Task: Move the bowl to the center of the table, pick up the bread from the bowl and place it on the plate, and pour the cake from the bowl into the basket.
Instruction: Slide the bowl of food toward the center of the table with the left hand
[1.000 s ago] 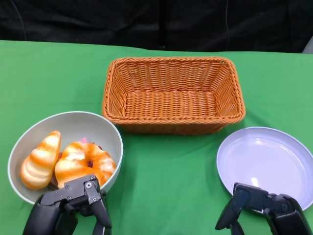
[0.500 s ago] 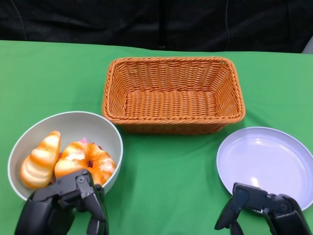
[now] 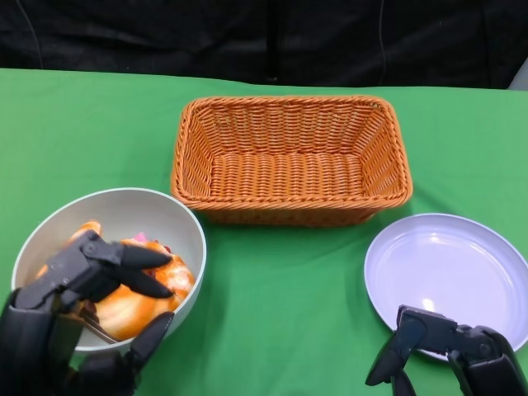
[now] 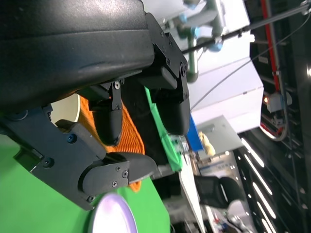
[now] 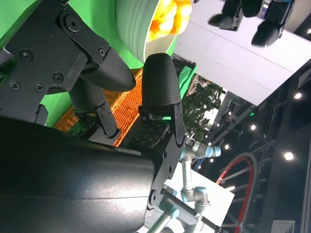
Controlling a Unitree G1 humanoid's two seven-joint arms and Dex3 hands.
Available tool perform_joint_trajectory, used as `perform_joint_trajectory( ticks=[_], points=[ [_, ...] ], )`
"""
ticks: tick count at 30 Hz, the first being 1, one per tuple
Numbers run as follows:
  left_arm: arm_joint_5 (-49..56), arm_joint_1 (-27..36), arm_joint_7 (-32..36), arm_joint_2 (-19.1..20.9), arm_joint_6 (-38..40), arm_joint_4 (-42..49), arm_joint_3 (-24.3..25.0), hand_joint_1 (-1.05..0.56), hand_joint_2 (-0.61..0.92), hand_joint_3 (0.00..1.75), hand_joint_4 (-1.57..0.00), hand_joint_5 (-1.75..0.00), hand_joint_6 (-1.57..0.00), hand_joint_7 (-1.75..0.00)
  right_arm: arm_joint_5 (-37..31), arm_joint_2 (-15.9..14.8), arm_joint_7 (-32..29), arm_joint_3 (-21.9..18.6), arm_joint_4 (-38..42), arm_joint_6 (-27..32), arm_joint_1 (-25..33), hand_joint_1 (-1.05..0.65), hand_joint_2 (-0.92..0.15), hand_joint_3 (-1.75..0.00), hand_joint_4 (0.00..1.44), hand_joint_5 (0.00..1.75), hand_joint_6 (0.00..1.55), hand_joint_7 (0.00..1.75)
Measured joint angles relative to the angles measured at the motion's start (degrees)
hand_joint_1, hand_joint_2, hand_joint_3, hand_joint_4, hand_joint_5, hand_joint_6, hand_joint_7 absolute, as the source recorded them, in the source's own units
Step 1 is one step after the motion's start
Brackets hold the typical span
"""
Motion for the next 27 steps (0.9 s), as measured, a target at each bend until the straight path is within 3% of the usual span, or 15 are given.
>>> perform_joint_trajectory(
  ticks=[6, 11, 18, 27],
  points=[
    [2.5, -2.9, 2.3, 0.5, -2.4, 3.3, 4.2, -0.49, 0.92, 0.24, -0.24, -0.95, -0.41, -0.5, 1.1, -0.1, 0.4, 0.0, 0.4, 0.0, -0.3, -0.17, -0.2, -1.65, 0.82, 1.62, 0.85, 1.26],
    [9.1, -5.3, 6.7, 1.3, -4.7, 6.7, 8.7, -0.55, 0.92, 0.29, -0.03, -0.83, -0.24, -0.35, 0.9, -0.2, 0.4, -0.1, 0.5, 0.0, -0.3, -0.16, -0.19, -1.68, 0.82, 1.63, 0.85, 1.27],
    [14.8, -6.9, 11.1, 5.1, -3.0, 9.6, 13.2, -0.6, 0.92, 0.41, 0.0, -0.43, -0.15, -0.23, 0.9, -0.2, 0.4, -0.1, 0.6, 0.0, -0.2, -0.17, -0.2, -1.66, 0.82, 1.61, 0.85, 1.26],
    [17.8, -8.4, 14.1, 7.2, 1.2, 13.9, 14.2, -0.59, 0.92, 0.46, 0.0, -0.22, -0.09, -0.15, -0.1, -0.2, 0.4, -0.2, 0.1, 0.0, 0.0, -0.16, -0.18, -1.68, 0.83, 1.61, 0.85, 1.27]
  ],
)
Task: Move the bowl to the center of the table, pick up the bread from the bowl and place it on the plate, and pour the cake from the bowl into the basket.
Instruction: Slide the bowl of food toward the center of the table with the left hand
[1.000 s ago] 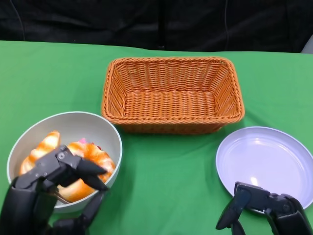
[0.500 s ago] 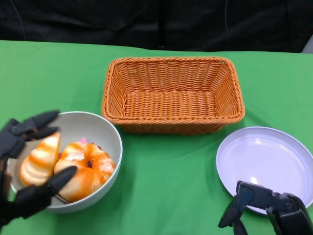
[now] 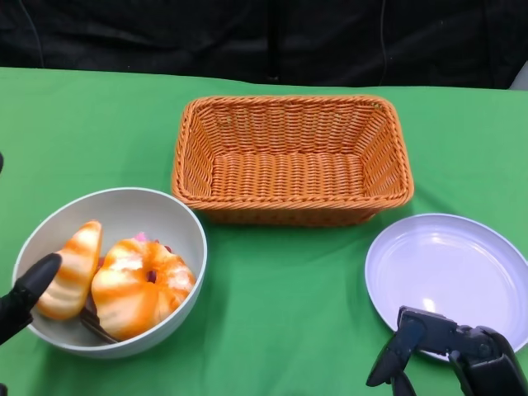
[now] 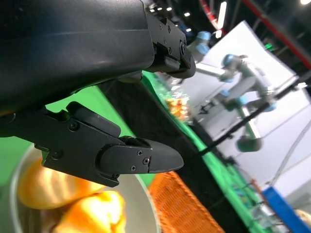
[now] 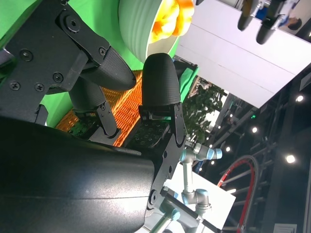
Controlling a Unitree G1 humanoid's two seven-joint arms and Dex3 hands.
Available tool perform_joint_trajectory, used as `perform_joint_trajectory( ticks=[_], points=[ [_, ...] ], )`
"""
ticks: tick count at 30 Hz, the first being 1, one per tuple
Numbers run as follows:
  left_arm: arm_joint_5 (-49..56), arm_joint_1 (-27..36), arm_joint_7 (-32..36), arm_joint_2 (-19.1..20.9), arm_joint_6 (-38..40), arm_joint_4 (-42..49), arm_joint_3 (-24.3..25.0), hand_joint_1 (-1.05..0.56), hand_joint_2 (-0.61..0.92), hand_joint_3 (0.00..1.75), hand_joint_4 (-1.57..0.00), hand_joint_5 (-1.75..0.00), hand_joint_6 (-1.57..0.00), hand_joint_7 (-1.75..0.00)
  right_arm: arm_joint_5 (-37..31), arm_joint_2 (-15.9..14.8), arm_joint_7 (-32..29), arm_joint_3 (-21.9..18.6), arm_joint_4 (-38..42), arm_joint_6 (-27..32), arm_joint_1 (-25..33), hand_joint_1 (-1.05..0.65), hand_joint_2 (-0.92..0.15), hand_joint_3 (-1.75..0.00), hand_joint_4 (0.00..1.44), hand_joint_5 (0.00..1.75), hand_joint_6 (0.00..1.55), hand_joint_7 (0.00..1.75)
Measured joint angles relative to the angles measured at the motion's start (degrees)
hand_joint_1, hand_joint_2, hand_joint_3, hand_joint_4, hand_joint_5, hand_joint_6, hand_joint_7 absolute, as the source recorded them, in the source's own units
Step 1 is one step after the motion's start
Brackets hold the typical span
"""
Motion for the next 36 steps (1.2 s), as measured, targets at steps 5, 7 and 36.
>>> perform_joint_trajectory(
  ticks=[5, 7, 36],
  points=[
    [-1.8, -0.5, -0.8, 1.1, 6.8, -0.1, -0.2, -0.61, 0.92, 0.45, -0.01, -0.22, -0.09, -0.14, -0.2, 0.0, -0.1, 0.0, -0.1, 0.0, 0.0, -0.17, -0.18, -1.68, 0.83, 1.61, 0.85, 1.27],
    [-3.7, -0.9, -2.4, 1.7, 11.2, -0.1, -0.6, -0.61, 0.92, 0.46, 0.0, -0.26, -0.1, -0.13, -0.2, 0.0, -0.1, -0.1, -0.1, 0.0, 0.1, -0.17, -0.19, -1.68, 0.82, 1.62, 0.85, 1.27],
    [-41.2, -16.6, -18.1, 5.9, 65.4, 10.8, 7.1, -0.67, 0.92, 0.36, -0.03, -0.02, -0.05, -0.02, 0.3, -0.1, 0.1, 0.1, -1.2, 0.0, 0.8, -0.15, -0.2, -1.67, 0.81, 1.63, 0.84, 1.3]
  ],
)
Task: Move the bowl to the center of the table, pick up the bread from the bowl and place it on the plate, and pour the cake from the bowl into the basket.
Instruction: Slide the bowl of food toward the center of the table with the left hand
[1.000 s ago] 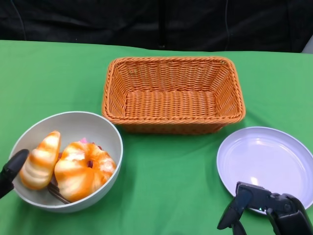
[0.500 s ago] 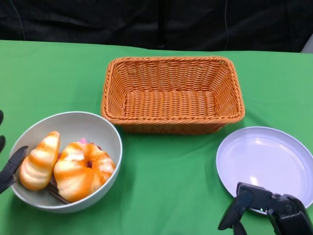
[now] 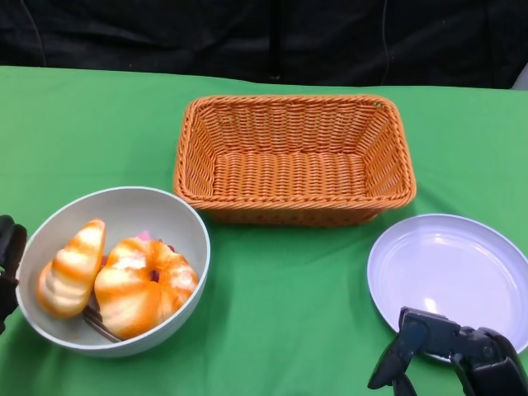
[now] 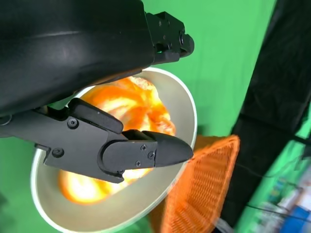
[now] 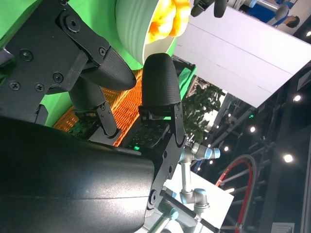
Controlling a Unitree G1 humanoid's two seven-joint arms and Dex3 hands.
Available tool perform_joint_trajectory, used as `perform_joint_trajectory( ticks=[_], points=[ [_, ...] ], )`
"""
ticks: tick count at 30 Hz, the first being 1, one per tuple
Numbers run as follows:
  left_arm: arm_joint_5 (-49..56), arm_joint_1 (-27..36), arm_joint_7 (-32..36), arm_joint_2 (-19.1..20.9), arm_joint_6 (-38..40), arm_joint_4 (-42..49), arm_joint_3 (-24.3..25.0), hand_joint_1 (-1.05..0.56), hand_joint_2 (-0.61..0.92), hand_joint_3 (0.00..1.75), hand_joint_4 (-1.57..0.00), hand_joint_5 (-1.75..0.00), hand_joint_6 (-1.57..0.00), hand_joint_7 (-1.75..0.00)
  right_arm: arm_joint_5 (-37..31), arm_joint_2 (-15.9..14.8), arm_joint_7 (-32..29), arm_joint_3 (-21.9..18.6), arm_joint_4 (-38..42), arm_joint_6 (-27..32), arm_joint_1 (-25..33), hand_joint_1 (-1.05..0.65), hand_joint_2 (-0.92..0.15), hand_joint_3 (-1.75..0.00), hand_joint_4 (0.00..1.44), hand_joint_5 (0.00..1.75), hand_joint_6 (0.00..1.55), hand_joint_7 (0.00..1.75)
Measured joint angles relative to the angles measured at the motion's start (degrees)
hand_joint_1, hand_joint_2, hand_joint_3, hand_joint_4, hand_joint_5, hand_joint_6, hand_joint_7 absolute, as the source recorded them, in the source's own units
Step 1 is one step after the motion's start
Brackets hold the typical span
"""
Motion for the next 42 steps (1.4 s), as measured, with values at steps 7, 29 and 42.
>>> perform_joint_trajectory(
  ticks=[7, 29, 42],
  points=[
    [-4.2, -3.6, -4.8, 1.0, 4.0, 7.2, 1.0, -0.67, 0.92, 0.47, -0.06, -0.05, -0.07, -0.02, 1.5, -0.3, 1.2, 0.5, -1.4, 1.8, 0.0, -0.15, -0.24, -1.59, 0.8, 1.6, 0.83, 1.25],
    [-4.9, -2.4, -9.5, 1.1, 9.6, 2.9, -4.6, -0.7, 0.92, 0.47, -0.04, -0.08, -0.06, -0.01, -8.4, -3.7, 6.3, 3.3, -14.8, 23.1, -8.4, -0.48, -0.92, -0.12, 0.15, 1.18, 0.23, 0.62],
    [-6.4, -1.6, -6.7, -3.3, 15.7, -5.2, -8.0, -0.72, 0.92, 0.44, 0.0, -0.1, -0.05, 0.0, -17.4, -3.7, 6.7, 7.1, -17.0, 31.9, -12.1, -0.52, -0.92, -0.14, 0.01, 1.25, 0.11, 0.7]
  ],
)
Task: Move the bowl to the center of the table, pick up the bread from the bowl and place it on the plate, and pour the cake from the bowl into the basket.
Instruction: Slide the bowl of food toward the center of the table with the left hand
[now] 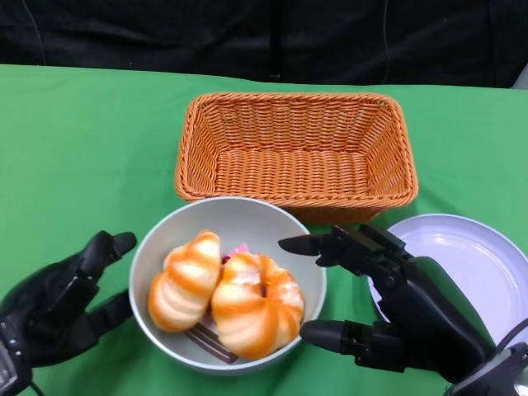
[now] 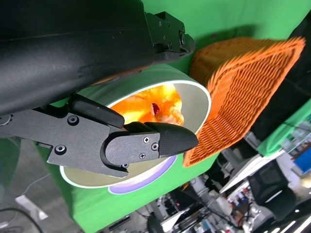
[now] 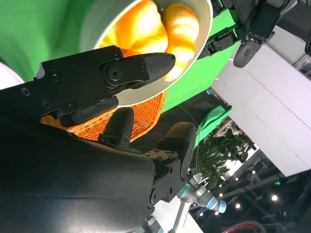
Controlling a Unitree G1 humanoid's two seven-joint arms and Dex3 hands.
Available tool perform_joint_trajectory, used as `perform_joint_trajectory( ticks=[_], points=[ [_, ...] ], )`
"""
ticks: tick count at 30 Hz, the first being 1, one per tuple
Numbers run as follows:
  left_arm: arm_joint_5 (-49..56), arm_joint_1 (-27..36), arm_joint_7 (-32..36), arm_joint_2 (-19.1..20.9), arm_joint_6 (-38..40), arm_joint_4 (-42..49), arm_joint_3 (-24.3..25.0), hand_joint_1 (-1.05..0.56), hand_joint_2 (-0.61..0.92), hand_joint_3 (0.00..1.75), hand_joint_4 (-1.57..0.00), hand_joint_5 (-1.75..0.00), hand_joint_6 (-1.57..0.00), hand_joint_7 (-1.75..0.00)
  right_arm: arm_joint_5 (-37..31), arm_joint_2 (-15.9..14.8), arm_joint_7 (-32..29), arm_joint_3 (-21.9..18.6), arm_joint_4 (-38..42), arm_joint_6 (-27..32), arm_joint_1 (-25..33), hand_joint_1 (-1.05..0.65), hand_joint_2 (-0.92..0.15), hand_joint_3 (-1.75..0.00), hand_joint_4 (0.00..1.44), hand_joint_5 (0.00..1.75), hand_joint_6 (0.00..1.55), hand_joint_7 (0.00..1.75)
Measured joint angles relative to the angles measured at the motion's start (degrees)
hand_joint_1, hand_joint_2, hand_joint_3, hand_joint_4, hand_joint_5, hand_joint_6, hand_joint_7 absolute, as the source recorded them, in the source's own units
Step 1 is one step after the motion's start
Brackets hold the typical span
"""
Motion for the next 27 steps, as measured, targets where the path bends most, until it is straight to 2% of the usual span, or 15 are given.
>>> perform_joint_trajectory(
  ticks=[9, 15, 21, 23, 27],
  points=[
    [-0.3, 0.0, 2.0, -3.2, 1.7, -2.6, -2.0, -0.73, 0.92, 0.46, 0.0, -0.06, -0.03, 0.0, -3.7, 0.2, -0.7, 2.5, 0.8, 2.6, -3.5, -0.52, -0.92, -0.13, 0.01, 1.25, 0.1, 0.73],
    [-0.2, 0.4, 2.1, -3.5, 1.7, -3.6, -3.7, -0.72, 0.92, 0.5, 0.0, -0.06, -0.02, 0.0, -6.4, 0.2, -2.2, 4.3, 3.9, 3.1, -6.0, -0.53, -0.92, -0.16, 0.02, 1.23, 0.11, 0.72],
    [-0.2, 1.1, 2.1, -3.5, 1.6, -4.1, -5.4, -0.72, 0.92, 0.48, -0.02, -0.08, -0.03, -0.01, -8.3, 0.5, -3.9, 6.1, 7.4, 3.4, -8.1, -0.52, -0.92, -0.14, 0.02, 1.2, 0.12, 0.71],
    [-0.2, 1.2, 2.6, -3.5, 1.6, -4.4, -5.6, -0.71, 0.92, 0.47, -0.05, -0.11, -0.06, -0.02, -9.3, 0.5, -4.5, 6.6, 8.8, 3.5, -9.0, -0.51, -0.92, -0.1, 0.04, 1.11, 0.15, 0.66],
    [-0.2, 1.3, 3.4, -4.4, 1.7, -5.4, -5.7, -0.69, 0.92, 0.46, -0.04, -0.12, -0.06, -0.02, -11.6, 0.5, -5.1, 8.2, 11.3, 4.0, -10.7, -0.51, -0.92, -0.08, 0.05, 1.07, 0.16, 0.63]
  ],
)
